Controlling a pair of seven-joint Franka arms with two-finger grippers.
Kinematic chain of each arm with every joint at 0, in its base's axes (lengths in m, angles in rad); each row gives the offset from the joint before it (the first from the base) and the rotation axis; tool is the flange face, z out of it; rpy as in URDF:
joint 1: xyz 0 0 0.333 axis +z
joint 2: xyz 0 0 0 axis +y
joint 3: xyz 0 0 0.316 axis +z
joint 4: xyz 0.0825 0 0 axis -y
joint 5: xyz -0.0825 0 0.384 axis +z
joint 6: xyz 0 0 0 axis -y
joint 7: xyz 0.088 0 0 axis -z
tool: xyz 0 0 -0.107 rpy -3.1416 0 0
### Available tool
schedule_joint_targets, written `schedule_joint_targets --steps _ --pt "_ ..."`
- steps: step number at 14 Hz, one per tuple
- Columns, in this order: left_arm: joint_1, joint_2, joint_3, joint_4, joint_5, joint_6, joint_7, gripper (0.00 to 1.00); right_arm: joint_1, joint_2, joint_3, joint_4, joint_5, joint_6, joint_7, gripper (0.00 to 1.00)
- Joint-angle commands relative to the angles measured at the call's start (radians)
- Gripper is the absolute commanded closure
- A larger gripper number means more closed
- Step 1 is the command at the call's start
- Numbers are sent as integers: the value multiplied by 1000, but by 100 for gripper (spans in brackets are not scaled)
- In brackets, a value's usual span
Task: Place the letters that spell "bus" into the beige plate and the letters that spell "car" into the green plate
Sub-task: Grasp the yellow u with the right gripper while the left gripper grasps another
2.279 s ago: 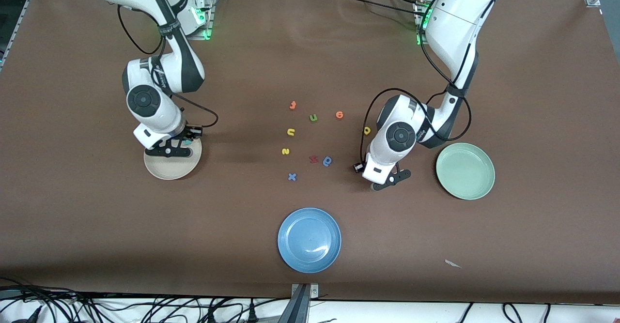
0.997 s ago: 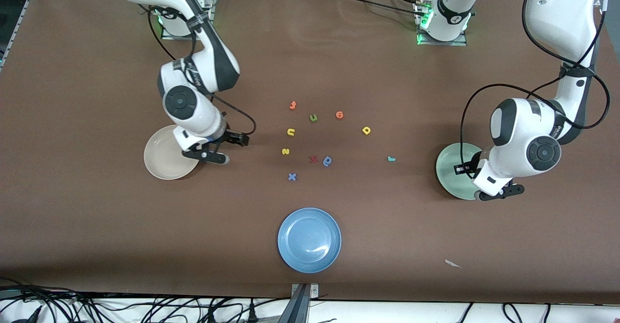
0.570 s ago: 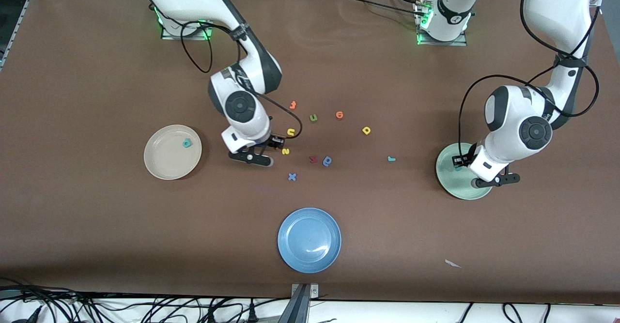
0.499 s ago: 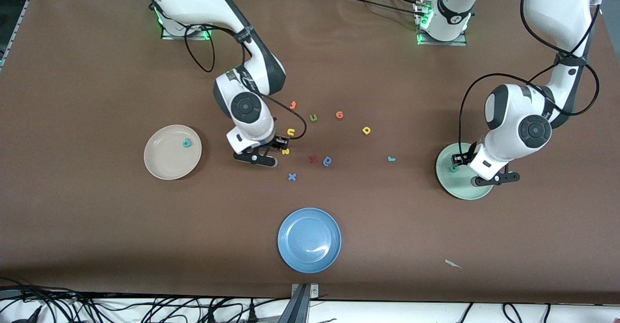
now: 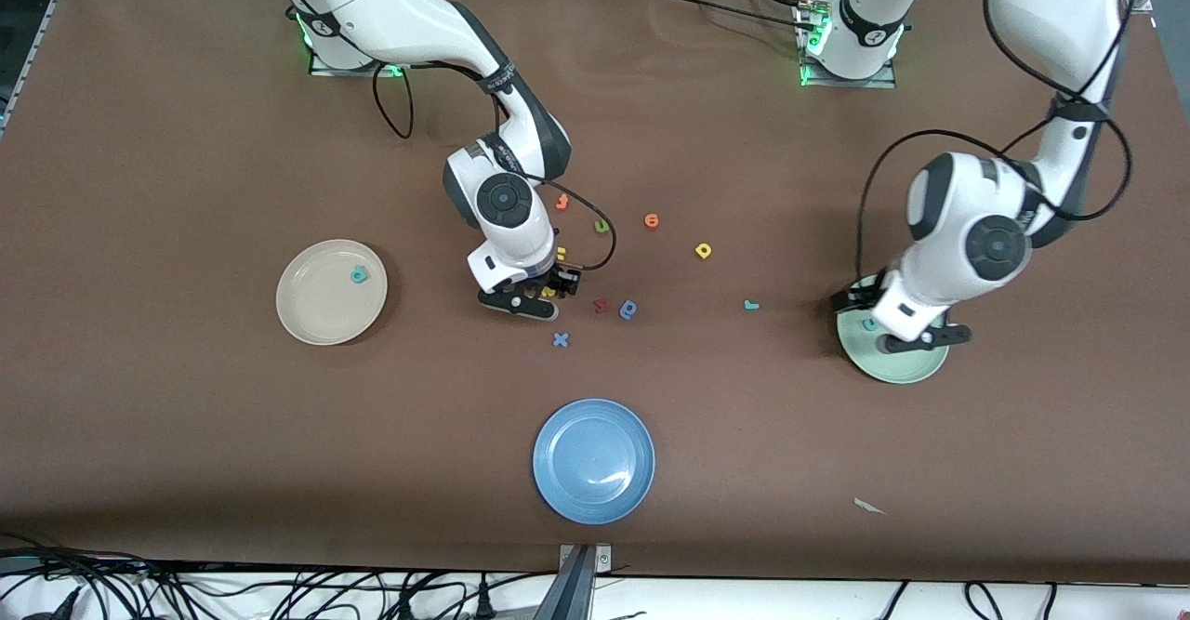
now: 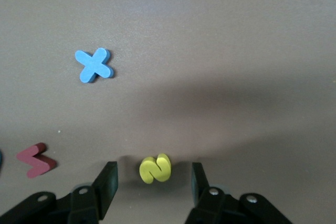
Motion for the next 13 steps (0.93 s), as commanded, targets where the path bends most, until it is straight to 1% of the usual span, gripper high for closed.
schedule_joint_targets --steps 1,2,3,5,6,7,8,10,12,13 --pt "-16 -2 -109 -14 10 -2 -195 0 17 26 -9 25 1 15 14 45" --pt "-17 4 -140 -17 10 21 -264 0 17 26 -9 25 -1 15 12 53" --pt "-31 7 -166 -49 13 67 -324 0 17 26 -11 25 -1 15 12 61" --pt "-89 9 -171 -141 18 241 -432 0 17 26 -11 22 -2 15 11 78" --pt "-118 25 -171 -147 24 282 -501 0 19 26 -12 21 -4 12 8 86" --pt "-154 48 -170 -140 32 285 -558 1 20 23 -16 18 -7 9 0 89" --pt "-178 67 -165 -138 46 288 -598 1 20 11 -22 18 -8 -1 -4 89" --pt "-180 96 -165 -135 102 288 -635 1 19 -38 -61 21 -10 -96 -20 89" --pt "-185 113 -165 -135 105 288 -638 5 16 -83 -98 16 -10 -196 -113 89" --pt "-183 119 -167 -135 104 284 -638 6 16 -104 -129 15 -8 -263 -174 89"
